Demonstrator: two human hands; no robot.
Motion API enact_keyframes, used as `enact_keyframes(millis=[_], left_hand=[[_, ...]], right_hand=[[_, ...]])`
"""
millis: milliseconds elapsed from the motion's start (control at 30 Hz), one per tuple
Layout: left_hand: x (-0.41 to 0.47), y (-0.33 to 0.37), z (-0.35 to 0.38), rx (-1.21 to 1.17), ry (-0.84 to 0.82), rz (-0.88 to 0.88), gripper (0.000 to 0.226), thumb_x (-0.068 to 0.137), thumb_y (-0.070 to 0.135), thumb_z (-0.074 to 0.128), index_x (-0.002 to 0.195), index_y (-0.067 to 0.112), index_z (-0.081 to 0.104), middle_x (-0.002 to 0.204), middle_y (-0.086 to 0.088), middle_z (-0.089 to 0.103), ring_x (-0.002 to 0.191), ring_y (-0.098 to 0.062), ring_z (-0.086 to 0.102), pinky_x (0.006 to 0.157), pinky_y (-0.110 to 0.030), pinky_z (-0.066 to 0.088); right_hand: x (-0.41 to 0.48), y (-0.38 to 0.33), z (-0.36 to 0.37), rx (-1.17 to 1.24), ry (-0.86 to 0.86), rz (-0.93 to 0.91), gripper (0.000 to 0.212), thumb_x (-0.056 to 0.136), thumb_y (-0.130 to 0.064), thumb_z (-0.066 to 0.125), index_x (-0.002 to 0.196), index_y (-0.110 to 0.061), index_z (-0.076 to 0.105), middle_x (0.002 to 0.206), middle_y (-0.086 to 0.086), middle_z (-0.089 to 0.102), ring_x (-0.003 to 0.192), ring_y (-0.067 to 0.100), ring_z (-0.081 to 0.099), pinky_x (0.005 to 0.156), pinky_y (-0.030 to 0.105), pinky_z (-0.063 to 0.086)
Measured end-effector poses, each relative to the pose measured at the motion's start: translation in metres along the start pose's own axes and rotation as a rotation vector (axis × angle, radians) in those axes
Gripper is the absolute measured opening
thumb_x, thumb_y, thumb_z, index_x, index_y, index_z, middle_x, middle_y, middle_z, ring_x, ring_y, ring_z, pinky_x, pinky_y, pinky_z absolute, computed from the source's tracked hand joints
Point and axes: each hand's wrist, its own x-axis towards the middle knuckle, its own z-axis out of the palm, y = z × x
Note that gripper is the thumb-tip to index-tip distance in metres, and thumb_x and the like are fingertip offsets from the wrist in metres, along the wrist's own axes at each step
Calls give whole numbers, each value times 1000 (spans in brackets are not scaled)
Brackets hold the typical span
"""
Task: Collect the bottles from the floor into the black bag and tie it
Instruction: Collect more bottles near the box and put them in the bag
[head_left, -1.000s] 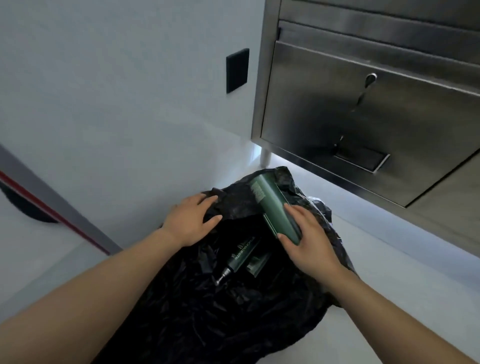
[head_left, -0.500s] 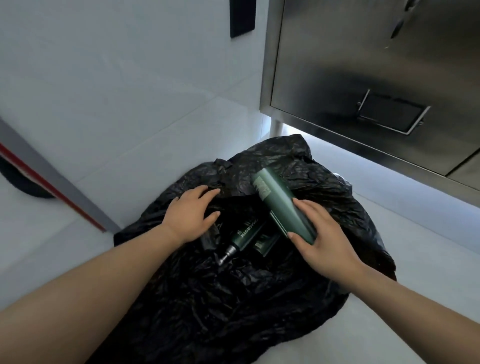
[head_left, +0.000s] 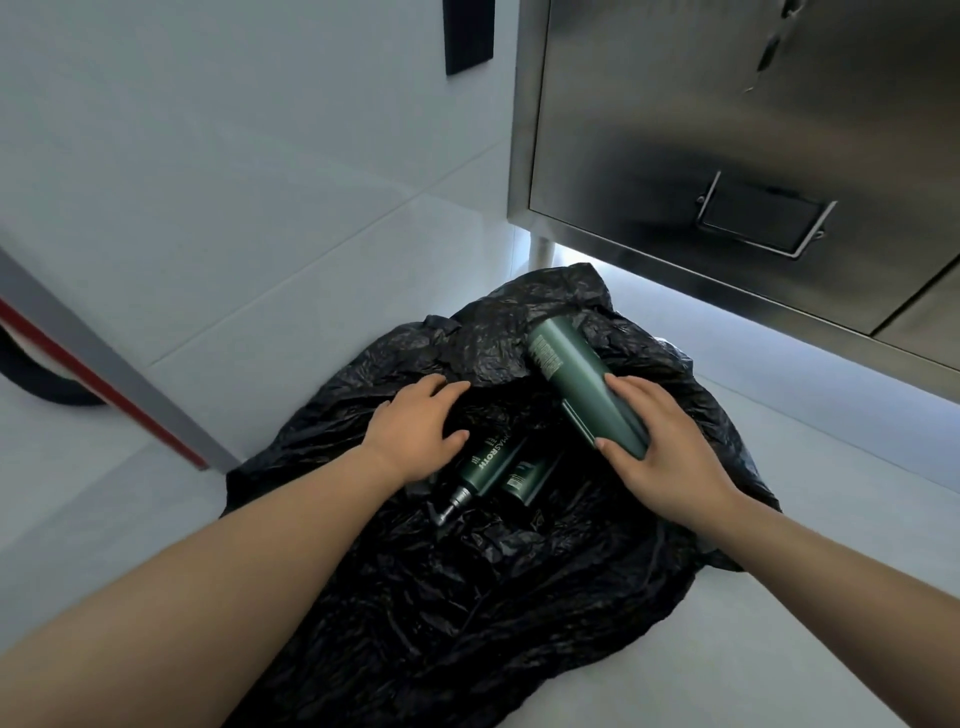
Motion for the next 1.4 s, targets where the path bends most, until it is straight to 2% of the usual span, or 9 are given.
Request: enact_keyframes(millis=[267,400,500,567,667,767,1000,1167,1400], left_hand=[[4,-21,5,33,136,8,68,88,41,54,146,30,20,153,-3,26,141,-23,24,109,-51,32],[17,-31,11,63,27,-140,73,86,43,59,146,31,20,152,-2,27,142,-24,22,112,-58,20],[21,-33,19,60,-51,-179,68,86,36,61,143,30,26,143,-3,40,130,-27,41,108,-54,30],[23,-33,21,45,-16,-139,52,88,32,59,136,30,40,130,-2,52,118,-25,52,98,-45,43],[23,-35,17,-64,50,-112,28,90,26,58,118,27,59,109,1,60,104,-21,57,84,-38,49],[22,-39,8,-115,115,-94,18,90,24,58,106,26,66,100,2,62,97,-20,58,79,-35,48],[19,-41,-13,-332,198,-52,9,86,20,64,93,22,70,81,6,62,71,-9,52,65,-24,37],[18,-41,-16,-430,213,-83,6,84,21,67,85,27,69,70,15,60,64,2,52,60,-17,37],[24,-31,-29,-500,323,-105,6,81,22,69,80,28,70,70,8,66,60,3,54,66,-22,41]], right_hand=[[0,6,11,9,8,19,66,81,-25,68,139,-20,39,138,-1,41,126,15,39,102,23,27],[5,10,15,32,34,26,65,80,-25,69,138,-19,40,137,0,43,125,15,40,103,24,28],[7,14,20,39,38,44,65,80,-25,69,138,-19,40,137,0,43,125,15,40,103,23,27],[7,15,23,44,47,55,65,80,-24,70,138,-19,41,136,0,43,124,12,40,102,18,24],[8,14,24,42,48,65,65,80,-24,70,138,-18,41,136,0,43,124,11,39,102,17,23],[9,11,22,44,44,61,65,80,-25,69,138,-19,40,136,-1,43,124,10,39,102,16,23],[-8,-5,14,85,-73,-17,66,81,-30,69,139,-30,37,136,-13,37,122,0,35,94,-4,15],[-23,-17,13,103,-164,-53,65,83,-35,66,140,-32,34,140,-13,35,128,-1,32,100,1,18],[-47,-23,27,118,-284,-74,66,84,-37,63,142,-33,31,141,-16,31,127,-5,29,104,6,19]])
